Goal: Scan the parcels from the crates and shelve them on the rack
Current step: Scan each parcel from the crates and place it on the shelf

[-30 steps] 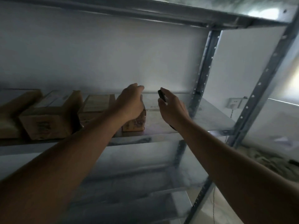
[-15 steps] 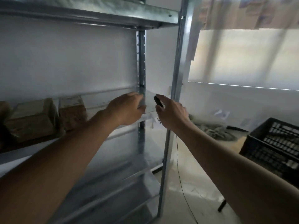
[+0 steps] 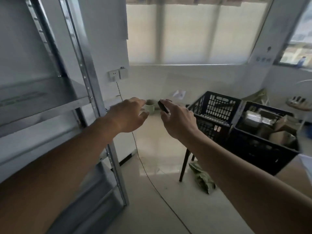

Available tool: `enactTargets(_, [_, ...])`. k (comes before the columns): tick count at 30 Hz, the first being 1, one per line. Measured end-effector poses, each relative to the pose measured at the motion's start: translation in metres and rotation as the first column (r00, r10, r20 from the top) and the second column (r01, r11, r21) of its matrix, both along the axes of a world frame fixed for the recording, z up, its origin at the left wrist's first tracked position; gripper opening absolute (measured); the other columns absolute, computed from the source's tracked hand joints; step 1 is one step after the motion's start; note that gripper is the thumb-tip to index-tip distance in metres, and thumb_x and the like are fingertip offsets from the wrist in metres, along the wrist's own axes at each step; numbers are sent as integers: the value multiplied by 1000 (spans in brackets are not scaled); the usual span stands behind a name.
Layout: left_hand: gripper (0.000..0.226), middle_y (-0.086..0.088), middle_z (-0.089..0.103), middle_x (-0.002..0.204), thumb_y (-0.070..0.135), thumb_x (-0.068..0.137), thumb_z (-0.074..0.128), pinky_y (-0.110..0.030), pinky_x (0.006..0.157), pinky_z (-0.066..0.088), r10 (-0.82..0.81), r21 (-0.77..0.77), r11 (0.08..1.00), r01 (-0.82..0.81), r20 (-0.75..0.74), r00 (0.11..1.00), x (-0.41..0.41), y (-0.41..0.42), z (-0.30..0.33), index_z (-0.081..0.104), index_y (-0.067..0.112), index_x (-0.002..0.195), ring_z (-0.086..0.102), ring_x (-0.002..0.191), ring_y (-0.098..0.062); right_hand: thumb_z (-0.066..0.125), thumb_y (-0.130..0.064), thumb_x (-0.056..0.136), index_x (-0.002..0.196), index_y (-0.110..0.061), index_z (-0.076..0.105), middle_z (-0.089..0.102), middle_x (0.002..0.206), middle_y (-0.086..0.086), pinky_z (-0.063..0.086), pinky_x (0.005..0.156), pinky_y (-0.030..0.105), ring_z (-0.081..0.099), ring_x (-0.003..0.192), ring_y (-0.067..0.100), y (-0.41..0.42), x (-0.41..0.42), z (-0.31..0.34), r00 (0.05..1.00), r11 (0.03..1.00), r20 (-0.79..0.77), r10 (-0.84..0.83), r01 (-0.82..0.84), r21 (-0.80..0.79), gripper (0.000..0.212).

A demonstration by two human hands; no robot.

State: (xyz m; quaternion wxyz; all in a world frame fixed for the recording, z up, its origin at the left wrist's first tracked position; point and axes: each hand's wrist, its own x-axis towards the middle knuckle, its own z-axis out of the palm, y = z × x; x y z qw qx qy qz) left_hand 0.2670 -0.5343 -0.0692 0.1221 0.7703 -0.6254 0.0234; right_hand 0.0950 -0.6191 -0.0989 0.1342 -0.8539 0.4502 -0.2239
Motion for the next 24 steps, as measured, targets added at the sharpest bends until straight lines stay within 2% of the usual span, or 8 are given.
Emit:
enactTargets(4, [59,-1,45,161,49,107,47,-44,115,42,-93,43,995,93,-1,996,-40,-56,-13,42,21,159,48,143,-25,48,-47,109,162,-47,35,61,141,19,49,104,51,59,122,43,-36,-54,-16,995,994,-36,-96,98,41,55])
enactTargets(10, [59,-1,45,161,50,106,47,-46,117,39,-226,42,973,228,-34,973,-79,-151,-36,43,21,157,43,147,-24,45,-49,109,162,-48,36,62,136,18,49,102,51,59,118,42,-103,-107,-40,969,968,-60,-239,243,57,53])
enactTargets(18, [56,-1,49,157,47,106,50,-47,114,42,-380,61,920,388,-114,918,-88,-306,-81,46,21,155,48,142,-25,46,-48,110,162,-45,37,62,140,19,50,104,53,60,121,43,-224,-125,-79,908,907,-109,-405,414,73,54])
enactTargets(24, [56,1,49,156,46,105,51,-49,113,44,-490,153,843,515,-175,854,-94,-416,-122,45,22,156,49,140,-25,46,-49,110,162,-45,35,62,141,18,50,105,54,60,123,42,-310,-131,-109,835,831,-124,-536,548,97,54])
